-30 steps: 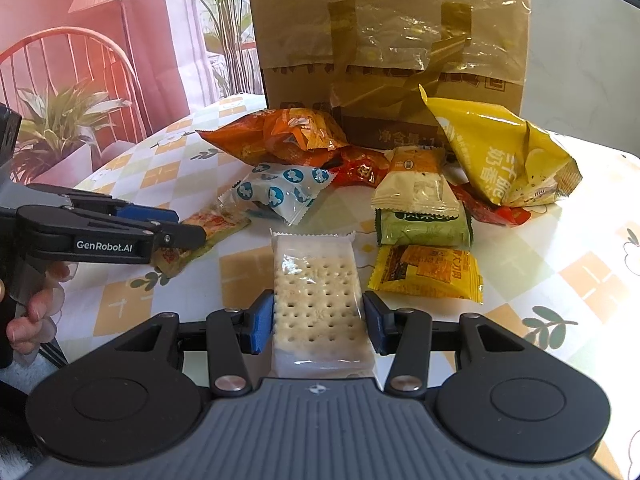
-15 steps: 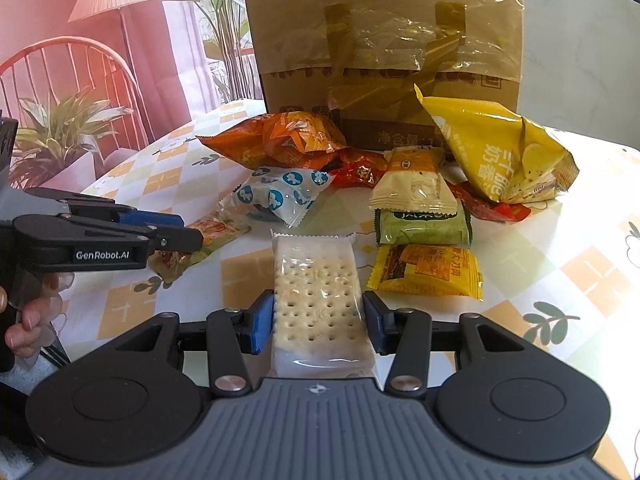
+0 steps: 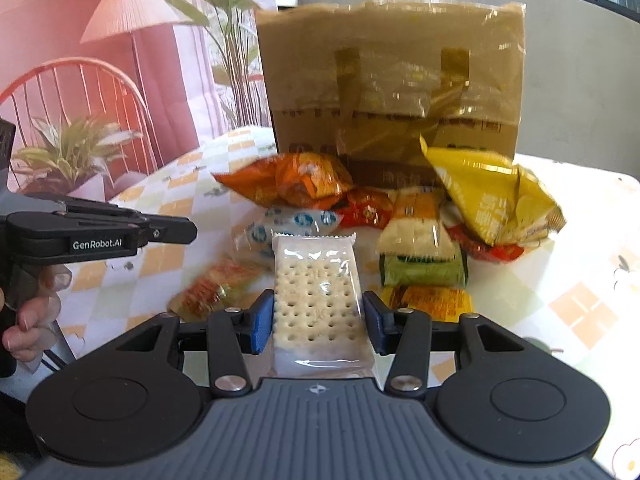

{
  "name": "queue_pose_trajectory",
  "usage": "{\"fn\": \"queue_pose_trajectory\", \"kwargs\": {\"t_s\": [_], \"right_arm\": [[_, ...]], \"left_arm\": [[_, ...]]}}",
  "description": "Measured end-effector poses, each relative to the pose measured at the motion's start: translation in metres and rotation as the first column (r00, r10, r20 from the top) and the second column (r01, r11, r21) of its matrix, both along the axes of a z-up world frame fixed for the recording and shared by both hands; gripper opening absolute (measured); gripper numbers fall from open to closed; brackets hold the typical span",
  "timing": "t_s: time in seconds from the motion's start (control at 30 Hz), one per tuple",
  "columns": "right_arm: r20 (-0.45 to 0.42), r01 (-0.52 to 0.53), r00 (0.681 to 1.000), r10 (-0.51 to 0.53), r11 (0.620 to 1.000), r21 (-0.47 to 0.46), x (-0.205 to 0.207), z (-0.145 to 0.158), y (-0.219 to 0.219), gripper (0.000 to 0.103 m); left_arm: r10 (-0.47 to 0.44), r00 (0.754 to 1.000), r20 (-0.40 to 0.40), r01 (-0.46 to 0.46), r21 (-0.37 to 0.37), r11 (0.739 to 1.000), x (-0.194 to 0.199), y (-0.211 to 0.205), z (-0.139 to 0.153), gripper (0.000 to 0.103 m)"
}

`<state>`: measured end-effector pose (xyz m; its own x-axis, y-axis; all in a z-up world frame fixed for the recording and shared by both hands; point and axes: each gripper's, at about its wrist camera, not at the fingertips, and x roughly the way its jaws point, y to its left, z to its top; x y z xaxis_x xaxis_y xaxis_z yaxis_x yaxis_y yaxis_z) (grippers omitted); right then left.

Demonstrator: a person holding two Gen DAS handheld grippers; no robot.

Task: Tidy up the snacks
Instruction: 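Lift the yellow-red packet and cracker packet up over the cardboard box with both tools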

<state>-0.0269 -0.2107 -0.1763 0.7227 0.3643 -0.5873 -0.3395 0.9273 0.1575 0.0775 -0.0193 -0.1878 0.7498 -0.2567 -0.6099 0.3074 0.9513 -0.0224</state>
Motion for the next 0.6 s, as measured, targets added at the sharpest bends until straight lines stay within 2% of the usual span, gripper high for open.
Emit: {"fn": "queue_pose_trajectory", "kwargs": {"t_s": [0.07, 0.1, 0.13, 0.17, 0.2, 0.23, 0.33, 0.43, 0.6], "right_arm": [[0.005, 0.0, 1.0, 0.0, 1.0, -0.003, 0.0, 0.002, 0.0, 0.048], [0.004, 0.0, 1.0, 0.0, 1.0, -0.001, -0.001, 0.002, 0.0, 0.048], [0.002, 0.002, 1.0, -0.002, 1.0, 0.001, -0.001, 0.001, 0.0, 0.048], [-0.001, 0.003, 1.0, -0.003, 1.0, 0.003, -0.001, 0.0, 0.0, 0.048], [-0.005, 0.004, 1.0, -0.004, 1.0, 0.006, -0.001, -0.001, 0.0, 0.048], [-0.008, 0.004, 1.0, -0.004, 1.0, 0.008, -0.001, -0.002, -0.001, 0.048], [-0.014, 0.002, 1.0, -0.002, 1.0, 0.011, -0.001, -0.005, -0.001, 0.048], [-0.022, 0.001, 1.0, 0.0, 1.0, 0.014, -0.001, -0.008, -0.002, 0.048], [-0.037, 0.007, 0.999, -0.006, 1.0, 0.022, 0.0, -0.013, -0.004, 0.048]], "left_arm": [[0.008, 1.0, -0.029, -0.008, -0.01, 1.0, 0.002, 0.003, -0.003, 0.004], [0.008, 0.999, -0.043, -0.009, -0.021, 1.0, 0.003, 0.004, -0.004, 0.011], [0.007, 0.998, -0.055, -0.008, -0.027, 1.0, 0.004, 0.004, -0.006, 0.035], [0.006, 0.998, -0.062, -0.008, -0.026, 1.0, 0.005, 0.002, -0.007, 0.051], [0.01, 0.998, -0.06, -0.011, -0.022, 1.0, 0.006, 0.0, -0.009, 0.076], [0.016, 0.998, -0.053, -0.017, -0.018, 1.0, 0.006, -0.002, -0.011, 0.081], [0.006, 0.994, -0.108, -0.005, 0.012, 1.0, 0.014, -0.013, -0.022, 0.081], [0.05, 0.989, -0.142, -0.039, 0.078, 0.996, 0.022, -0.022, -0.036, 0.08], [0.068, 0.99, -0.122, -0.056, 0.095, 0.994, 0.025, -0.029, -0.04, 0.08]]}}
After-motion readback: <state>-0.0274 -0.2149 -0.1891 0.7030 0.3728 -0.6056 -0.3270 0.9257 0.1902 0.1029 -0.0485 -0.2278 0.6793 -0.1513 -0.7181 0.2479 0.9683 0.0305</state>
